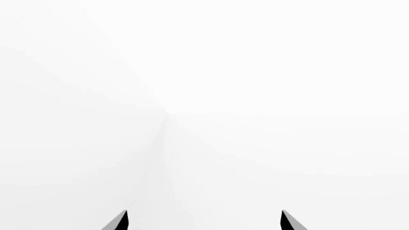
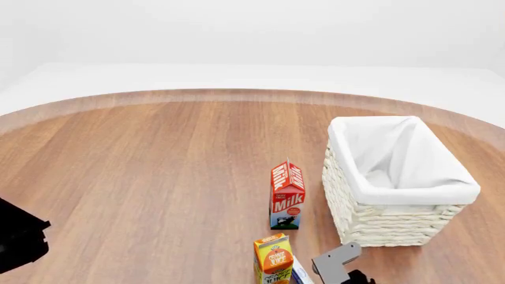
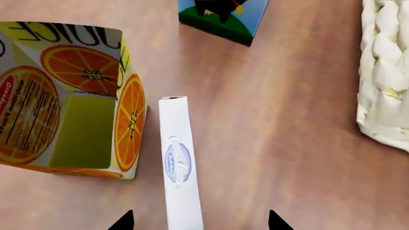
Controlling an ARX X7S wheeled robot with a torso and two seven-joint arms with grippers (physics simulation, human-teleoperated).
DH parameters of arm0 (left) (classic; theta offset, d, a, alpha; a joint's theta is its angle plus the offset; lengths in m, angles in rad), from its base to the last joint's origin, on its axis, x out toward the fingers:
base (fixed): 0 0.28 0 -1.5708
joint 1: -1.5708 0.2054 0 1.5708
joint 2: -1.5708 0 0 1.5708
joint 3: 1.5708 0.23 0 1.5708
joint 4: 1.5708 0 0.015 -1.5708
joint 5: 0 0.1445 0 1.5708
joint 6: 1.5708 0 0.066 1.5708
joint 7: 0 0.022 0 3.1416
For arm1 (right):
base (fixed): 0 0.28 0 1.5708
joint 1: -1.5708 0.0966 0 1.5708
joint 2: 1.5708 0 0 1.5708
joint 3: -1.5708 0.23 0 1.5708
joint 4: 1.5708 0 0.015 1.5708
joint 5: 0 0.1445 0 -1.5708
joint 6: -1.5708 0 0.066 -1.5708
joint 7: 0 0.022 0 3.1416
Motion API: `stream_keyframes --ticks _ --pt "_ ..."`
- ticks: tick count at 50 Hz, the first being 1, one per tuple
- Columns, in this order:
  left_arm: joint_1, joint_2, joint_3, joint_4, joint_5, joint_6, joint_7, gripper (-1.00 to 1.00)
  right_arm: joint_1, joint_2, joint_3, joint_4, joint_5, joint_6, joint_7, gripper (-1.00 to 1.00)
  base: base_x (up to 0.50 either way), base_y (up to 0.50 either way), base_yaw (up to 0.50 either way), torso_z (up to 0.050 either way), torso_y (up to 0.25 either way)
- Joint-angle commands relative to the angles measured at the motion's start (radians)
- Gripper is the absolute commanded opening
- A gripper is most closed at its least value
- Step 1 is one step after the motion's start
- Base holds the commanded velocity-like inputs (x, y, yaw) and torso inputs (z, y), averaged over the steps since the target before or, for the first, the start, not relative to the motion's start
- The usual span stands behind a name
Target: Pick up the cream cheese box and the butter, and put them in the basket.
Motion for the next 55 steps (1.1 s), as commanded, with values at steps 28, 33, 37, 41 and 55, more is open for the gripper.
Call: stream_keyframes --ticks 28,33,37,41,55 --pt "0.002 0.009 -0.015 -0.005 0.013 0.013 0.021 1.00 0.033 -0.051 -0.041 0.095 -0.079 -0.048 -0.070 1.00 0.00 0.00 0.00 0.000 0.000" --pt "0.002 0.009 -0.013 -0.009 0.014 0.016 0.020 1.00 0.037 -0.053 -0.066 0.096 -0.098 -0.053 -0.077 1.00 0.00 0.00 0.00 0.000 0.000" --pt "0.001 0.008 -0.011 -0.013 0.014 0.017 0.020 1.00 0.040 -0.054 -0.076 0.105 -0.108 -0.055 -0.080 1.00 0.00 0.00 0.00 0.000 0.000" --pt "0.001 0.008 -0.011 -0.017 0.014 0.020 0.020 1.00 0.047 -0.046 -0.110 0.102 -0.151 -0.070 -0.076 -1.00 0.00 0.00 0.00 0.000 0.000" --pt "0.003 0.006 -0.007 -0.018 0.016 0.022 0.017 1.00 0.041 -0.044 -0.123 0.101 -0.163 -0.060 -0.060 -1.00 0.00 0.00 0.00 0.000 0.000"
